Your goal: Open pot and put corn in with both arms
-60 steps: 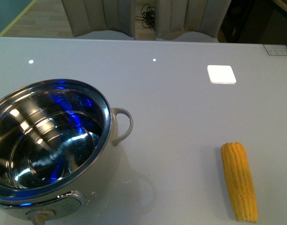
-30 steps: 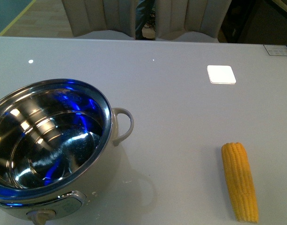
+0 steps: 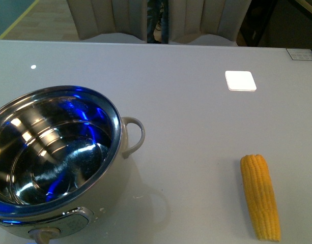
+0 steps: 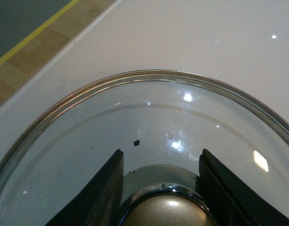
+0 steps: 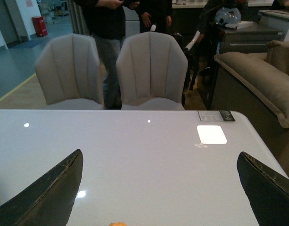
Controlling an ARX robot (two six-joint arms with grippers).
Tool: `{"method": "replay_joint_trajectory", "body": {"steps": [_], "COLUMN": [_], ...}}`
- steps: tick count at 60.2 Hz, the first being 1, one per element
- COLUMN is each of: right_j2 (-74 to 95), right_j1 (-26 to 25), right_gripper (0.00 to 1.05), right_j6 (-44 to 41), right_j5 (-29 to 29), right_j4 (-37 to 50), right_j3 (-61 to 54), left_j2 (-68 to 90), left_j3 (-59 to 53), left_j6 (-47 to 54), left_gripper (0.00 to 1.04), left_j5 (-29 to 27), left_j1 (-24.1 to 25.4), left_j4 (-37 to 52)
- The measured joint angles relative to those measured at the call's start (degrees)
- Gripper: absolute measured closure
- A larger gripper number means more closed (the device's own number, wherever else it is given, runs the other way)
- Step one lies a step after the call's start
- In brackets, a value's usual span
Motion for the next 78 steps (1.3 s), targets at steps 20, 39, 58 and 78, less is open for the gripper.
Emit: {"method": "replay_joint_trajectory", "body": {"steps": [20, 39, 58, 78], "right_j2": [0.0, 0.0, 0.0, 0.0], "right_j1": [0.0, 0.0, 0.0, 0.0], "right_gripper": [0.09, 0.09, 0.09, 0.09], "right_j6": [0.0, 0.0, 0.0, 0.0], "right_j5": [0.0, 0.0, 0.0, 0.0], "right_j4": [0.0, 0.0, 0.0, 0.0], "right_j3": [0.0, 0.0, 0.0, 0.0], "left_j2": [2.0, 2.1, -10.1, -36.0], "left_j3": [0.7, 0.6, -2.3, -13.2], "left_j6": [-1.2, -1.4, -3.3, -4.5], "left_gripper": [0.63, 0.34, 0.07, 0.07], "left_j5": [-0.4, -0.8, 0.0, 5.8], "left_j1": [-0.9, -1.0, -1.2, -2.9], "left_j4": [0.6, 1.2, -1.0, -8.3]}}
